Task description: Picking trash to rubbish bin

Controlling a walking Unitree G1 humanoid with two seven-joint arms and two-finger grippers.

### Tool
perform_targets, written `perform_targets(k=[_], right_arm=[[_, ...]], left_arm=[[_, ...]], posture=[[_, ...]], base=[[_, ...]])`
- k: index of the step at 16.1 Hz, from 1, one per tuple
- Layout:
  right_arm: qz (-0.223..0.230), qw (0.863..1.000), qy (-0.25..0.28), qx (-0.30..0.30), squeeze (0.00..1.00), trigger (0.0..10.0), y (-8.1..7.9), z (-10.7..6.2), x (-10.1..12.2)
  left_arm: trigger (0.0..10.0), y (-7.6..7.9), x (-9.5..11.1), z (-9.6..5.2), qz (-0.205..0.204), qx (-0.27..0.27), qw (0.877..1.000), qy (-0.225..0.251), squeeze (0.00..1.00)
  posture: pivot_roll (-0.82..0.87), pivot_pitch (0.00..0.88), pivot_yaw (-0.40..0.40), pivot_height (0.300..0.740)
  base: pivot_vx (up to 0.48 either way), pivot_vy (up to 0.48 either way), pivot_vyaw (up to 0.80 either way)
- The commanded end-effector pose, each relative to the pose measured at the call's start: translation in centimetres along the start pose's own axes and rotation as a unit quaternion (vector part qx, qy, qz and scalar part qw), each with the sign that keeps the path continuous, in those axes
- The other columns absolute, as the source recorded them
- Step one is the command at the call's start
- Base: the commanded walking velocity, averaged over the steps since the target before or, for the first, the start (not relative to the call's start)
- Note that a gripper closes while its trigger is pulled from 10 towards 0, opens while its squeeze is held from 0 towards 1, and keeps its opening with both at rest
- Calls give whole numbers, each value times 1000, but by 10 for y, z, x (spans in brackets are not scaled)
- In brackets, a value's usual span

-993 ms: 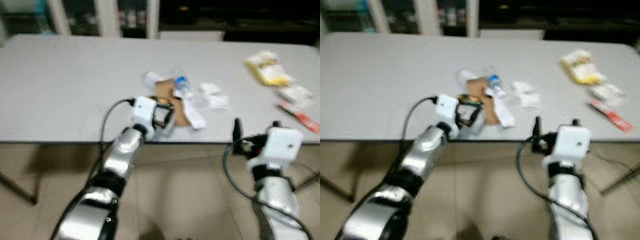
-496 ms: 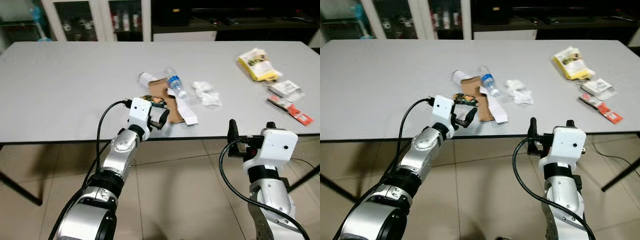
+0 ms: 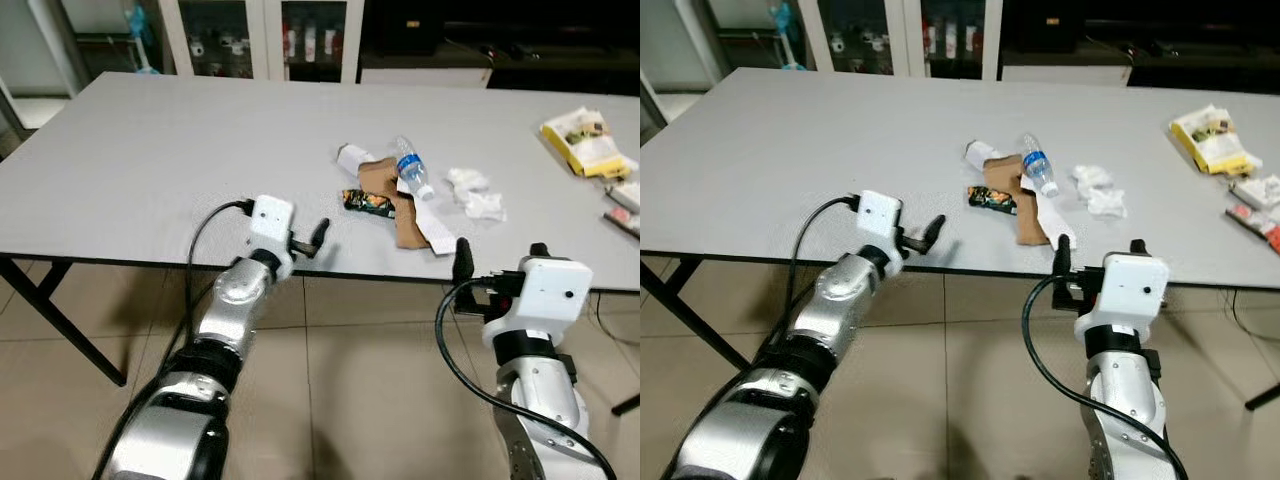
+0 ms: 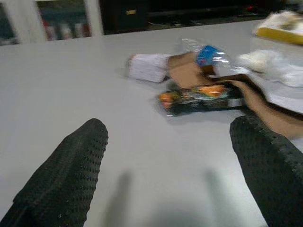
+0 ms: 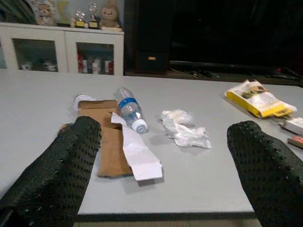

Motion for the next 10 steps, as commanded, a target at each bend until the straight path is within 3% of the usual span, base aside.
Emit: perform_targets(k=[1, 7, 10], right_arm=[[-3, 1000, 2, -2, 0, 10000, -1, 0, 1], [-2, 1000, 3, -9, 0, 10000, -1, 1, 0], [-5, 1000, 2, -15, 0, 10000, 0, 0, 0]], left_arm=[[10000, -5, 2, 0, 11, 6, 1000, -3, 0], [10000, -6, 1, 1, 17, 10, 1000, -11, 0], [10000, -3, 2, 0, 16, -8, 1000, -3, 0]], posture=[[29, 62, 13, 740], [31, 62, 15, 740], [30, 66, 22, 740]], base=[[0, 304, 0], [0, 397, 0], [0, 0, 0]])
Point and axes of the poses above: a point about 5 cm out from each wrist's last joint towards the gripper, its own z axis pointing out of the wrist towards the gripper, its own x axis along the axis of the wrist's last joint, y = z × x, the point moved 2 cm from there along z, pointing out of the wrist towards the gripper, and after that the axes turned 8 degrees about -z, right-handed, at the moved point
